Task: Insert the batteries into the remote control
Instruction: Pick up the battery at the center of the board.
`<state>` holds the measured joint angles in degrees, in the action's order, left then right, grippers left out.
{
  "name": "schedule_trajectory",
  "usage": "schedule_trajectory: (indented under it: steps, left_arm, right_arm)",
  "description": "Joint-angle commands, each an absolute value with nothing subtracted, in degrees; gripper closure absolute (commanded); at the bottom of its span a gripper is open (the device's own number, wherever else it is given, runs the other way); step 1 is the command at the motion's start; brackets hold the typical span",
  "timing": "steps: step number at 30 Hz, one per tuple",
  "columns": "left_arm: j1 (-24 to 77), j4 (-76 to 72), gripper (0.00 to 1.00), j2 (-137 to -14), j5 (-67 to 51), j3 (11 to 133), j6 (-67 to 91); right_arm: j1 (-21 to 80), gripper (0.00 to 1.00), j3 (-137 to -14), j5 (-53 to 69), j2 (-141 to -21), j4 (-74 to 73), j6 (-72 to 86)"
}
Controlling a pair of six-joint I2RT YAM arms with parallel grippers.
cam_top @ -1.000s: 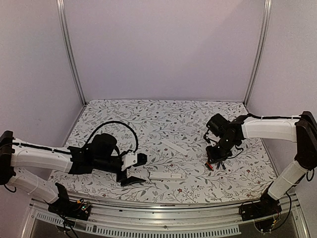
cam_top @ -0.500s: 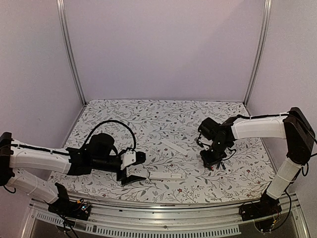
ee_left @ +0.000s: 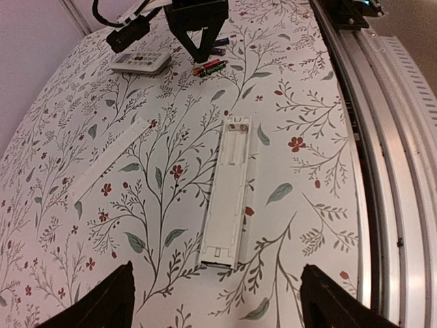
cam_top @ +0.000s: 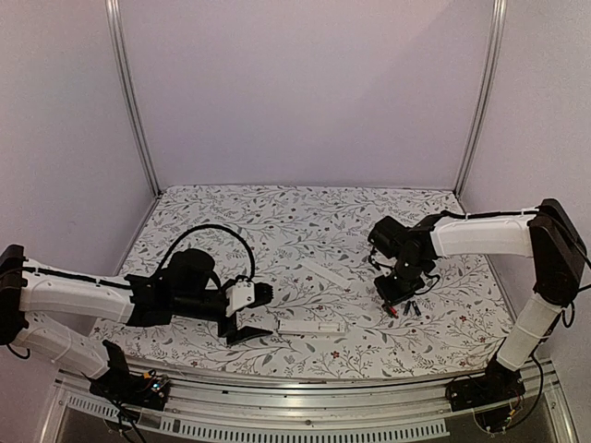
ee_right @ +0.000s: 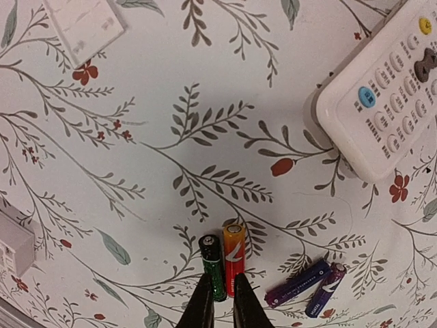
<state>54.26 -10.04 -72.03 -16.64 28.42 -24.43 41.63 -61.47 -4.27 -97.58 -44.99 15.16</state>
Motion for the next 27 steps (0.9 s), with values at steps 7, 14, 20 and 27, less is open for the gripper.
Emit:
schedule_trajectory:
  steps: [7,14,20,27]
  left_arm:
    - [54.9,-10.1,0.17,-73.2,-16.1,29.2,-24.9]
    - [54.9,-10.0,0.16,-73.1,-16.1,29.2,-24.8]
    - [54.9,-9.8,0.16,-73.2,-16.0,29.3,-25.0]
    - [54.9,-9.7,0.17,-73.3,-16.0,29.5,-25.0]
  right_arm:
    - [41.8,0.90,-61.6,-6.4,-100.6,-44.4,14.3]
    - [41.8,0.91,-61.0,-7.3,-101.1,-43.9,14.2]
    - [41.4,0.91,-59.5,-7.7,-101.6,-43.5,14.0]
    - [40.7,0.90,-58.6,-7.9,-102.0,-43.2,13.8]
